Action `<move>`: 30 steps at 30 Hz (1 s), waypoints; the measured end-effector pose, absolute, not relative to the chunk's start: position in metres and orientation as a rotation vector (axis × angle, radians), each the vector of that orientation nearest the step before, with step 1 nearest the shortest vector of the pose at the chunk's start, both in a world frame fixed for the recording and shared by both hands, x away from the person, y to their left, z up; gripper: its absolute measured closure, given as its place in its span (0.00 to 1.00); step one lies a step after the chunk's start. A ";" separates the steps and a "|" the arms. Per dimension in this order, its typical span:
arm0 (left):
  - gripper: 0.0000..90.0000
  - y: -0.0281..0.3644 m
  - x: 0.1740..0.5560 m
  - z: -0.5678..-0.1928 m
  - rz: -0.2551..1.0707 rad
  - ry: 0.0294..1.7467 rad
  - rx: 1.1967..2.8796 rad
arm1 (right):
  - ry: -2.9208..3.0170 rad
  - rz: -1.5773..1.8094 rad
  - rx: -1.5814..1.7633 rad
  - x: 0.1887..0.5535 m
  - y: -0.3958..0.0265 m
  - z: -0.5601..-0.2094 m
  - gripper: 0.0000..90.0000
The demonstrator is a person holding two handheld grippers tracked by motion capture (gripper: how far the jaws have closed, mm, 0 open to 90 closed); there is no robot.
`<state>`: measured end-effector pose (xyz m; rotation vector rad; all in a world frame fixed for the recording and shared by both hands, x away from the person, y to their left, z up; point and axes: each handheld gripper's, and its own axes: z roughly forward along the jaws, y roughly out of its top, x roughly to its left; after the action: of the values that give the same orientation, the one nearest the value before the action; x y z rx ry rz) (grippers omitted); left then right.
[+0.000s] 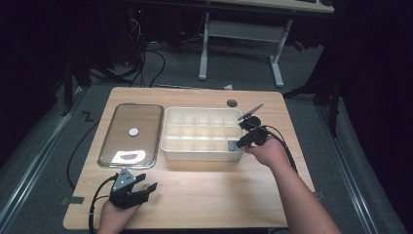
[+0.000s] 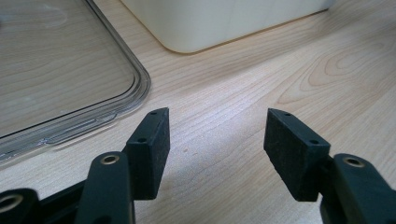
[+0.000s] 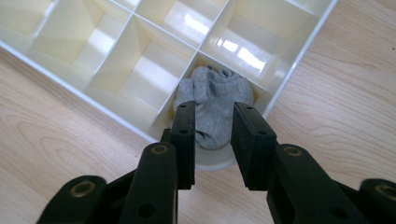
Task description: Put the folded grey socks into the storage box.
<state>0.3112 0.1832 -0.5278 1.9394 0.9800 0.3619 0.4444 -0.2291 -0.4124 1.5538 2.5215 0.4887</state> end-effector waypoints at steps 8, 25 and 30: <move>0.45 0.185 0.310 -0.527 0.368 0.988 1.936 | 2.469 0.626 1.480 0.422 -0.241 -0.407 0.77; 0.42 0.184 0.308 -0.527 0.365 0.994 1.913 | 2.268 0.838 1.347 0.361 -0.255 -0.440 0.69; 0.42 0.183 0.306 -0.526 0.358 0.976 1.901 | 2.217 0.900 1.343 0.343 -0.263 -0.462 0.66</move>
<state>0.3056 0.1826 -0.5263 1.9013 0.9758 0.3582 0.3428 -0.2627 -0.4625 1.3435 2.2166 0.9003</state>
